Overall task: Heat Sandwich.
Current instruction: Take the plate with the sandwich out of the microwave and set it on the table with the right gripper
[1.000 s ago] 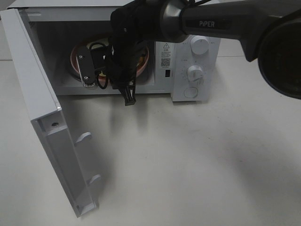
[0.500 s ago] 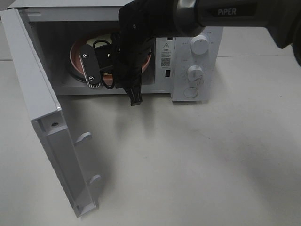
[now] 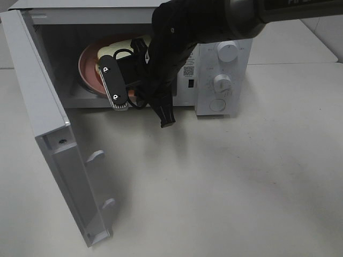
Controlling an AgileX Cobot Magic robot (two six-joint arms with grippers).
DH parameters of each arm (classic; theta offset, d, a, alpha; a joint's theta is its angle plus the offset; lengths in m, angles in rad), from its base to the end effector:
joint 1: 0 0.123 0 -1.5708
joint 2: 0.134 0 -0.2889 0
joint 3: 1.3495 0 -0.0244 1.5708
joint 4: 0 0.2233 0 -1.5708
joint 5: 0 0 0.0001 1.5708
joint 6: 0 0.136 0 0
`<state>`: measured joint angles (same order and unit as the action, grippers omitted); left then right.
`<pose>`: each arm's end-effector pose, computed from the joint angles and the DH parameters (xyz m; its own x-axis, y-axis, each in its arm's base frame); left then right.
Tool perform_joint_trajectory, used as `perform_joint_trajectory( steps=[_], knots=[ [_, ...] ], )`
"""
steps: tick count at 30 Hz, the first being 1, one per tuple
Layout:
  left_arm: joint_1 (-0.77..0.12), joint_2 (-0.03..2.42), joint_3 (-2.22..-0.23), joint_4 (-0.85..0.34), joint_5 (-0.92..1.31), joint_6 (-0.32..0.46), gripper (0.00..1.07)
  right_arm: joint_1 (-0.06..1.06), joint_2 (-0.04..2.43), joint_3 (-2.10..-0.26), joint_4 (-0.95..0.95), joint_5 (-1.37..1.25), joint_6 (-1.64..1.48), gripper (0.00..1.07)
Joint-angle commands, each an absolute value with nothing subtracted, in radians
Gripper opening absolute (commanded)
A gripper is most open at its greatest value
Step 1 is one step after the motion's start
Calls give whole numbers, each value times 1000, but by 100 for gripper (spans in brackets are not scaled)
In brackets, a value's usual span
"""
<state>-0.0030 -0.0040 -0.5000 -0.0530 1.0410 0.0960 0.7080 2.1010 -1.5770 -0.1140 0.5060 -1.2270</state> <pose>0.0076 -0.0062 0.2461 -0.4301 0.0704 -0.9001 0.0741 0.9963 0.0425 0.3625 0.3004 0.1684 0.4579 -0.8834 -0.0993 -0.7462 -0.3213 -0.5831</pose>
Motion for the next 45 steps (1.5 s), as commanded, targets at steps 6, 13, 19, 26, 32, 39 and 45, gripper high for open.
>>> perform_joint_trajectory(
  steps=[6,13,19,26,32,39,45],
  knots=[
    [-1,-25,-496,-50,1036,93,99,712,1997,-1442,-115,429,-1248,0],
    [-1,-25,-496,-50,1036,93,99,723,1917,-1342,-97,414,-1300,0],
    [-1,-25,-496,-50,1036,93,99,738,1847,-1261,-21,396,-1384,0],
    [-1,-25,-496,-50,1036,93,99,746,1772,-1188,17,396,-1425,0],
    [-1,-25,-496,-50,1036,93,99,746,1684,-1094,17,396,-1425,0],
    [-1,-25,-496,-50,1036,93,99,746,1600,-992,16,396,-1425,0],
    [-1,-25,-496,-50,1036,93,99,746,1521,-898,9,396,-1425,0]
  ],
)
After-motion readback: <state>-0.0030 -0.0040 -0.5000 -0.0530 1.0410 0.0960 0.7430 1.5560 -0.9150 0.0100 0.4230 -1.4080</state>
